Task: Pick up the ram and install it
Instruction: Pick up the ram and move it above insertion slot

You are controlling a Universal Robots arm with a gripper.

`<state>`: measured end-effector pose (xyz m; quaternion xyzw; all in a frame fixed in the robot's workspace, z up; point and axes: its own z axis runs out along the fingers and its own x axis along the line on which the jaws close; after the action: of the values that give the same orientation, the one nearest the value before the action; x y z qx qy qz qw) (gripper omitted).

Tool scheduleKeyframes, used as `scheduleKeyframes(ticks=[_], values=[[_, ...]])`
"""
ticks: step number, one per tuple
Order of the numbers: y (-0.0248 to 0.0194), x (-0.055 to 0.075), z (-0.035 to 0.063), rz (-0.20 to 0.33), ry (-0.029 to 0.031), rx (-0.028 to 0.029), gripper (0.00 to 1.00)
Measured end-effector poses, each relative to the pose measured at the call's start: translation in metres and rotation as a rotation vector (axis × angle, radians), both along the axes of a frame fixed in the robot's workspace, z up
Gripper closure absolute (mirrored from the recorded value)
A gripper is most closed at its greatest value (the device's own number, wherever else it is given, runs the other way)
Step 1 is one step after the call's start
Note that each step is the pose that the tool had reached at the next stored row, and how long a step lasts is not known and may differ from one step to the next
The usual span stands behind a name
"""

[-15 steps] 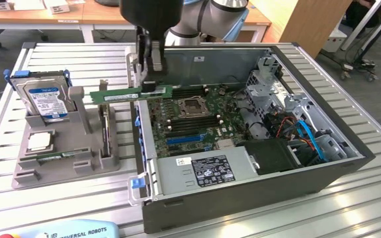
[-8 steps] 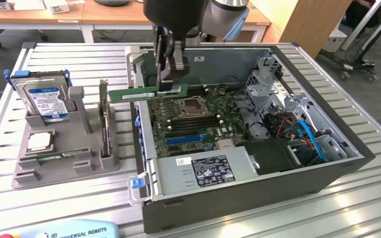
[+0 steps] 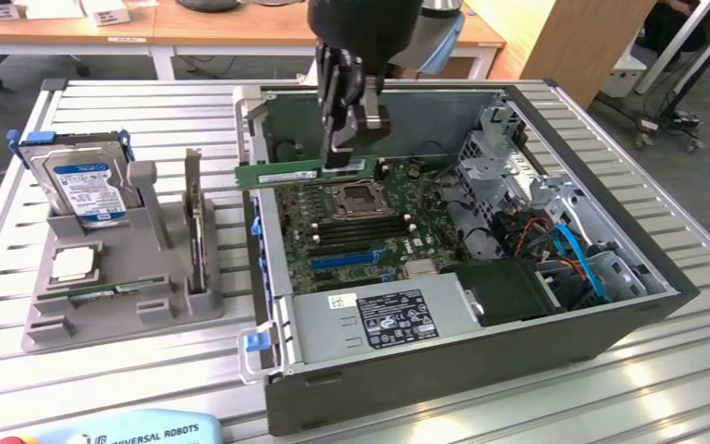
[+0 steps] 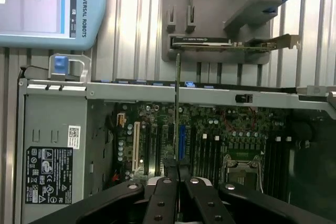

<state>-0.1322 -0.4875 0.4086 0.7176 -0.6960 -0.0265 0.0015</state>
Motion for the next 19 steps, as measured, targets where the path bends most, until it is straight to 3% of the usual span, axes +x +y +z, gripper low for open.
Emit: scheduleKeyframes(ticks=[19], values=[[0.0,0.062,0.0,0.0,0.0,0.0,0.88]])
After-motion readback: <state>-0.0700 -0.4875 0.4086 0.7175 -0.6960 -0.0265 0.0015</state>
